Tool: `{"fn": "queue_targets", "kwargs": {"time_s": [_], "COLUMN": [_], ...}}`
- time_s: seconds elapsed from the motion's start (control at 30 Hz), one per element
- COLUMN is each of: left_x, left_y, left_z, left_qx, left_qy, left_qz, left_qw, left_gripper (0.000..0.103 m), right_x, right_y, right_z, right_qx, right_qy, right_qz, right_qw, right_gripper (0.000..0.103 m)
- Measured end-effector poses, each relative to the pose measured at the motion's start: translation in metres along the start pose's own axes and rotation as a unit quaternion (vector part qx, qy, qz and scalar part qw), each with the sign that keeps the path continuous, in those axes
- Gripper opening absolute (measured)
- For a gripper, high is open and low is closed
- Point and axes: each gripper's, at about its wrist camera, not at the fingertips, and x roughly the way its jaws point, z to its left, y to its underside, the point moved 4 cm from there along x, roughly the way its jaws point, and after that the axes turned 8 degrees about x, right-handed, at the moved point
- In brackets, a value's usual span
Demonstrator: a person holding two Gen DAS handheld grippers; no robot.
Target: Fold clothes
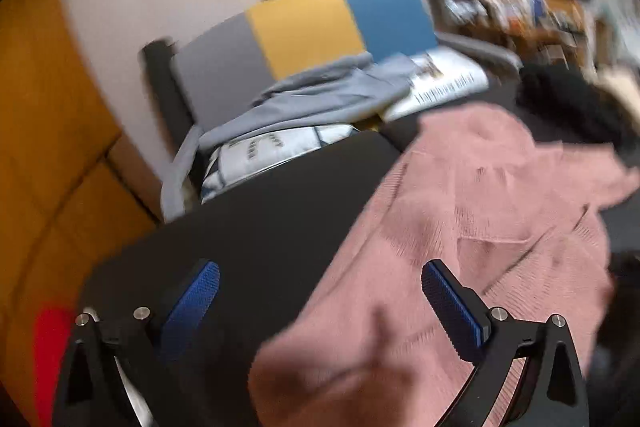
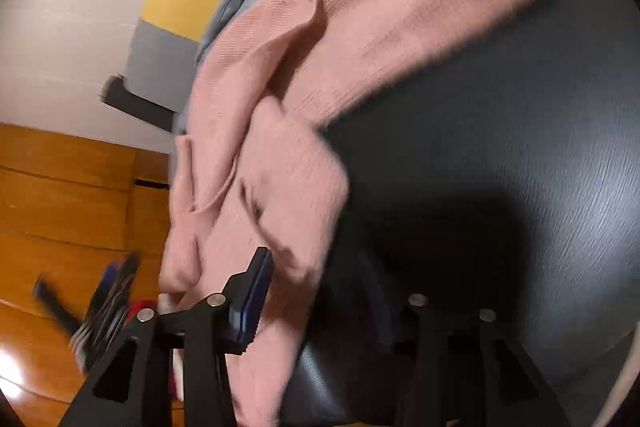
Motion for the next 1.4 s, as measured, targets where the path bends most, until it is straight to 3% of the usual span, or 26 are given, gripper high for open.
{"fn": "queue_targets", "kwargs": {"time_s": [0.13,0.27,0.4,0.47,0.5,0.53,0.57,0.63,0.7,0.77,0.93,1.0,1.07,1.13,1.2,1.23,1.3,1.33,1.37,1.4], "left_x": [0.045,0.079,0.093,0.094,0.092,0.087,0.083,0.07,0.057,0.045,0.01,-0.011,-0.031,-0.045,-0.053,-0.055,-0.047,-0.042,-0.034,-0.026], "left_y": [-0.013,-0.02,-0.013,-0.005,-0.001,0.006,0.012,0.033,0.053,0.072,0.112,0.116,0.115,0.11,0.106,0.104,0.098,0.095,0.093,0.09], "left_z": [-0.031,-0.043,-0.034,-0.028,-0.028,-0.028,-0.029,-0.029,-0.02,-0.006,-0.003,-0.025,-0.05,-0.066,-0.064,-0.058,-0.036,-0.024,-0.014,-0.005], "left_qx": [0.078,0.081,0.003,-0.042,-0.048,-0.032,-0.011,0.019,0.011,-0.037,-0.139,-0.128,-0.095,-0.085,-0.109,-0.132,-0.174,-0.193,-0.209,-0.223], "left_qy": [0.014,0.035,0.083,0.131,0.129,0.109,0.084,0.061,0.065,0.09,0.159,0.17,0.17,0.194,0.232,0.244,0.215,0.198,0.174,0.15], "left_qz": [0.038,0.069,0.087,0.098,0.102,0.101,0.099,0.088,0.086,0.099,0.122,0.11,0.094,0.079,0.068,0.061,0.06,0.061,0.065,0.07], "left_qw": [0.9962,0.9937,0.9927,0.9857,0.9852,0.9885,0.9916,0.9941,0.9941,0.9903,0.9698,0.971,0.9764,0.9742,0.9642,0.9587,0.9591,0.9591,0.96,0.9606], "left_gripper": [0.102,0.103,0.098,0.057,0.048,0.027,0.018,0.016,0.014,0.014,0.013,0.013,0.013,0.013,0.016,0.018,0.023,0.032,0.048,0.056], "right_x": [0.002,0.012,0.026,0.038,0.042,0.043,0.043,0.041,0.038,0.033,0.053,0.074,0.091,0.099,0.072,0.058,0.031,0.028,0.025,0.022], "right_y": [0.015,0.025,0.027,0.027,0.027,0.025,0.023,0.014,0.001,-0.014,-0.06,-0.079,-0.095,-0.104,-0.092,-0.073,-0.033,-0.014,0.005,0.025], "right_z": [0.003,0.012,0.025,0.027,0.027,0.027,0.027,0.029,0.033,0.042,0.073,0.087,0.091,0.091,0.092,0.1,0.116,0.114,0.113,0.112], "right_qx": [-0.014,-0.03,-0.052,-0.061,-0.064,-0.068,-0.069,-0.075,-0.086,-0.108,-0.15,-0.167,-0.171,-0.174,-0.186,-0.214,-0.271,-0.29,-0.309,-0.327], "right_qy": [-0.04,-0.046,-0.029,-0.029,-0.025,-0.018,-0.015,-0.011,-0.007,0.006,0.043,0.068,0.093,0.136,0.159,0.141,0.104,0.1,0.096,0.093], "right_qz": [0.023,0.026,0.02,0.022,0.028,0.031,0.031,0.024,0.01,-0.012,-0.043,-0.044,-0.052,-0.062,-0.105,-0.116,-0.135,-0.115,-0.095,-0.075], "right_qw": [0.999,0.998,0.998,0.997,0.997,0.997,0.997,0.997,0.996,0.994,0.987,0.983,0.979,0.973,0.964,0.96,0.947,0.945,0.941,0.937], "right_gripper": [0.057,0.057,0.053,0.033,0.019,0.018,0.017,0.016,0.015,0.015,0.015,0.016,0.025,0.028,0.031,0.033,0.04,0.048,0.049,0.049]}}
